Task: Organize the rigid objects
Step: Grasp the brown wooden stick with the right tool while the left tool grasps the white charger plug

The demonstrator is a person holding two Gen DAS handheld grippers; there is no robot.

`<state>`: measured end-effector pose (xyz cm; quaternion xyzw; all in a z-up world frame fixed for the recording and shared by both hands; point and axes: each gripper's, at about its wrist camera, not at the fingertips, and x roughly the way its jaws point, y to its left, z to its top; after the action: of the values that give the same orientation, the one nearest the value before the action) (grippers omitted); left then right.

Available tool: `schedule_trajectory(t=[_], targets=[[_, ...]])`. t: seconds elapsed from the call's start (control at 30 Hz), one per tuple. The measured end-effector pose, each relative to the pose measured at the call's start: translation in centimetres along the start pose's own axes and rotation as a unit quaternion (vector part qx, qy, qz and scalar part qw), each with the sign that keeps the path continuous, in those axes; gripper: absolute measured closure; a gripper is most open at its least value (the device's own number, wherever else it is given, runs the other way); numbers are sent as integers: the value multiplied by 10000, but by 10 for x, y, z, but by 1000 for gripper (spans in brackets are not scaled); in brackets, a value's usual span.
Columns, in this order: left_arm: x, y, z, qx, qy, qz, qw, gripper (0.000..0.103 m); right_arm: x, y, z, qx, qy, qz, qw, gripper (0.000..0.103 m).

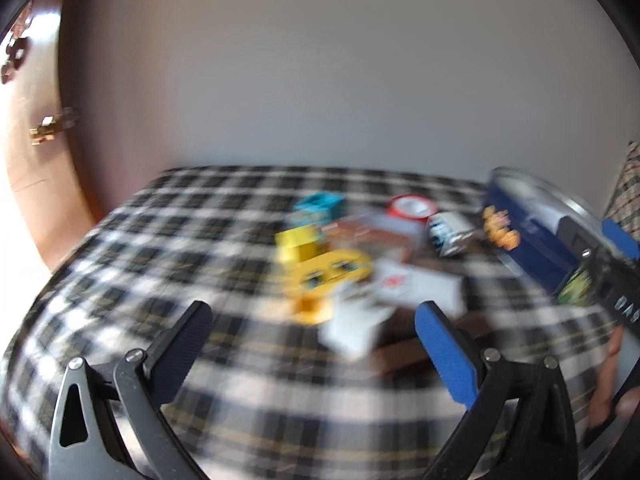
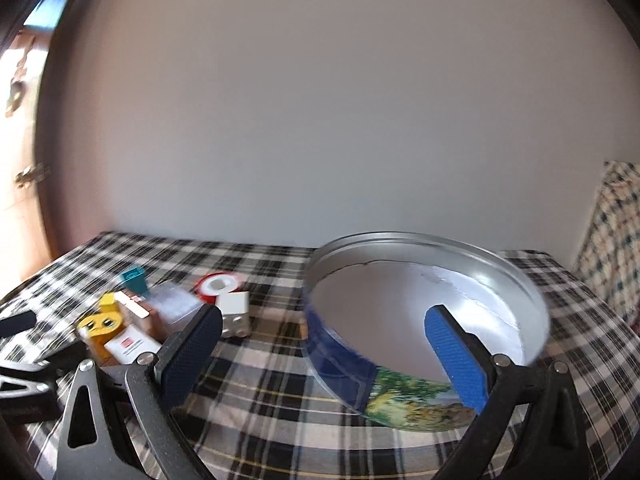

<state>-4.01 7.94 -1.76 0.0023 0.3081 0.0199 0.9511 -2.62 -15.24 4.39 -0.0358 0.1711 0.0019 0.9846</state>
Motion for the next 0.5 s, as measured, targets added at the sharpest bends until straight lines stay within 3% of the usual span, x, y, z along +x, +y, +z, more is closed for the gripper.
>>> schedule_trajectory(t=[0.07, 0.2, 0.37, 0.5], targets=[[-4, 16, -6, -13, 78, 179, 9998, 0, 4, 6, -2, -103, 209, 331, 9992, 1], [-11, 45, -19, -216, 219, 166, 9994, 0, 19, 25, -5, -200, 819, 1243, 9887, 1], [-15, 63, -31, -237, 300, 196, 9991, 0, 32, 56, -16, -650, 1509, 1841, 9691, 11], [-16, 67, -37, -126, 398, 234, 9989, 0, 53, 76, -24, -821, 2056, 2231, 9493, 11]])
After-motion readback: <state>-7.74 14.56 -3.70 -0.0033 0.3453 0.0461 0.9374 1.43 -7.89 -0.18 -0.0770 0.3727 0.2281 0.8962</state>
